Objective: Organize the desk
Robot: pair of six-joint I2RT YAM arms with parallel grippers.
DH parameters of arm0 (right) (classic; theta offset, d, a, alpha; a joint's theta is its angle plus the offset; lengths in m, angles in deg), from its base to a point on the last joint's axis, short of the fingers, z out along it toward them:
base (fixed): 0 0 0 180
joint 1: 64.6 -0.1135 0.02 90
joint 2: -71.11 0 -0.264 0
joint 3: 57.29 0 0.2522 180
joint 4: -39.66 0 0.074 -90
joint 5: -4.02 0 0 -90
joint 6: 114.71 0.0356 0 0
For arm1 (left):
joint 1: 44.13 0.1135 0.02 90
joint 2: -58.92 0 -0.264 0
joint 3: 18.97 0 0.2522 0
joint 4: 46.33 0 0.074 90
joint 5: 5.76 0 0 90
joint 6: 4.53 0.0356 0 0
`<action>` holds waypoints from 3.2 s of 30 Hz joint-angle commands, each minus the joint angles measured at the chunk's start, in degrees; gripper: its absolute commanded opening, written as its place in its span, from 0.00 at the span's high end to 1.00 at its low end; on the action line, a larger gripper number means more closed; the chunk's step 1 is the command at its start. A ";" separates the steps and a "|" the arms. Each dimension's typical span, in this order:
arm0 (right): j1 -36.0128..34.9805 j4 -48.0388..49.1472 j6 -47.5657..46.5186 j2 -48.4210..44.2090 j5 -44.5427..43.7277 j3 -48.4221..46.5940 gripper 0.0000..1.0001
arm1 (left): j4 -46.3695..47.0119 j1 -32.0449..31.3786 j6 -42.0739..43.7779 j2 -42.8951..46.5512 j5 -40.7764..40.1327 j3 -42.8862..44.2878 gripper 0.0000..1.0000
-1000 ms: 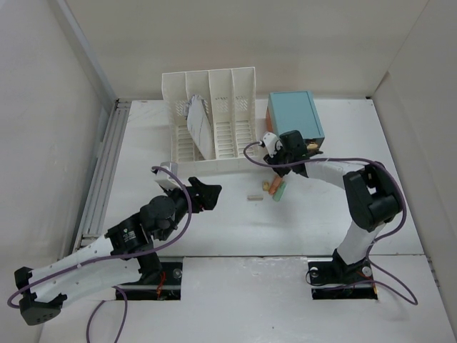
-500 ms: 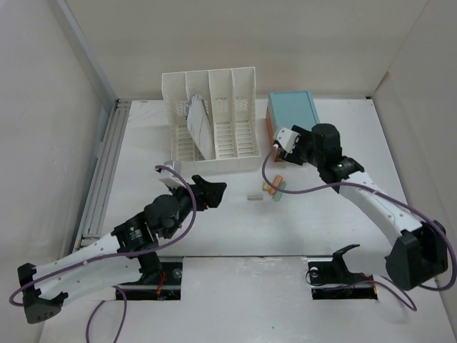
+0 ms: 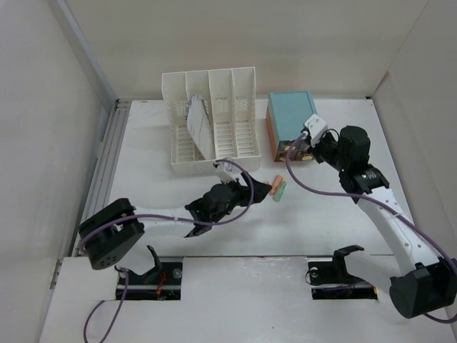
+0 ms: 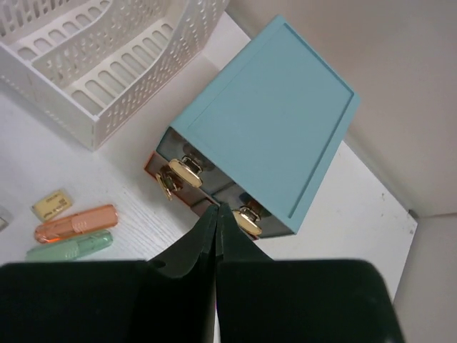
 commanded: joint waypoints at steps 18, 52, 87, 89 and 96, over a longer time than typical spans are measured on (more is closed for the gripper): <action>1.54 5.96 -33.86 -12.36 -14.47 8.20 0.13 | -45.96 2.20 15.90 53.54 -14.36 7.24 0.24; -6.88 22.03 -47.06 7.83 7.01 21.84 0.25 | -38.85 2.20 18.45 44.94 -9.53 4.17 0.20; -12.52 -3.05 -4.99 7.06 -10.07 3.48 0.30 | -3.96 12.75 -4.67 19.00 10.95 -0.40 0.24; -12.52 -9.22 2.29 5.22 -9.28 0.23 0.19 | -3.96 12.23 -4.06 19.79 10.95 -0.40 0.25; -8.57 -15.91 7.79 1.07 -9.50 -10.39 0.00 | -8.51 12.22 -2.91 27.25 11.13 -2.86 0.25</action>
